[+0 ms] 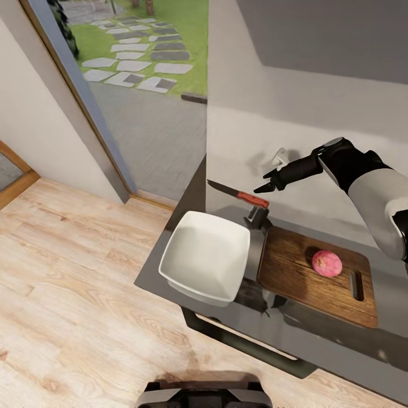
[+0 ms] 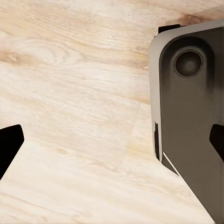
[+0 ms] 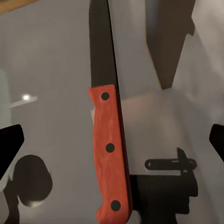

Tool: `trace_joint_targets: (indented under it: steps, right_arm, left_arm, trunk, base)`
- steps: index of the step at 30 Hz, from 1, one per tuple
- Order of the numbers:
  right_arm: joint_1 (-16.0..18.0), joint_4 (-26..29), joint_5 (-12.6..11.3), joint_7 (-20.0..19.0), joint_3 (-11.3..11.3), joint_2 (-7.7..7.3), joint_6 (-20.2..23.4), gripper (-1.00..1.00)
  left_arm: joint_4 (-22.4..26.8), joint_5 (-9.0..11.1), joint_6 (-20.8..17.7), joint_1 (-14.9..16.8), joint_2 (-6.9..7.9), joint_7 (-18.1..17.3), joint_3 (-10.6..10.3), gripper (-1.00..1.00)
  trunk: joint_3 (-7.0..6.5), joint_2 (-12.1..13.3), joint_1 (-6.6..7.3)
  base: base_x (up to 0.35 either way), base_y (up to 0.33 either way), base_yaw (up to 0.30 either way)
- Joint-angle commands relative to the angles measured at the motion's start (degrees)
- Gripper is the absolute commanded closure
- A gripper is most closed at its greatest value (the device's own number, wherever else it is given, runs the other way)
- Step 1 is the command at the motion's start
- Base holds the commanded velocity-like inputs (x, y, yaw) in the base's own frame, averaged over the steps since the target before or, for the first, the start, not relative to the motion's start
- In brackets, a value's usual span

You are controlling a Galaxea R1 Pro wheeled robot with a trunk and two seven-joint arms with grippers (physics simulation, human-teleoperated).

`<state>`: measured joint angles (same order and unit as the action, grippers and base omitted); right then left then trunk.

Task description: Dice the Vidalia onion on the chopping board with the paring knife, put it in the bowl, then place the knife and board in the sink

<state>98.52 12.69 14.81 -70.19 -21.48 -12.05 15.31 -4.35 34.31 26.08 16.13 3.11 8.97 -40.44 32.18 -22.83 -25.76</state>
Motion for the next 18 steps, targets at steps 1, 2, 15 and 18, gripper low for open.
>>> trace_joint_targets:
  steps: [1, 2, 15, 18]
  right_arm:
    - [0.0, 0.1, 0.5, -0.3, 0.4, 0.00, 0.6, -1.00]
    - [0.0, 0.1, 0.5, -0.3, 0.4, 0.00, 0.6, -1.00]
    - [0.0, 0.1, 0.5, -0.3, 0.4, 0.05, 0.6, -1.00]
    - [0.0, 0.1, 0.4, -0.3, 0.4, 0.03, 0.6, -1.00]
  left_arm:
    - [-0.1, -0.1, 0.2, 0.0, -0.04, 0.3, -0.3, -1.00]
    - [-0.1, -0.1, 0.2, 0.0, -0.04, 0.3, -0.3, -1.00]
    - [-0.1, -0.1, 0.2, 0.0, -0.04, 0.3, -0.3, -1.00]
    - [-0.1, -0.1, 0.2, 0.0, -0.02, 0.3, -0.3, -1.00]
  trunk:
    - [0.14, -0.1, -0.03]
    - [0.21, -0.1, -0.03]
    - [1.10, -0.1, -0.03]
    - [1.31, -0.1, -0.03]
  base:
    - [0.000, 0.000, 0.000]
    - [0.000, 0.000, 0.000]
    - [0.000, 0.000, 0.000]
    - [0.000, 0.000, 0.000]
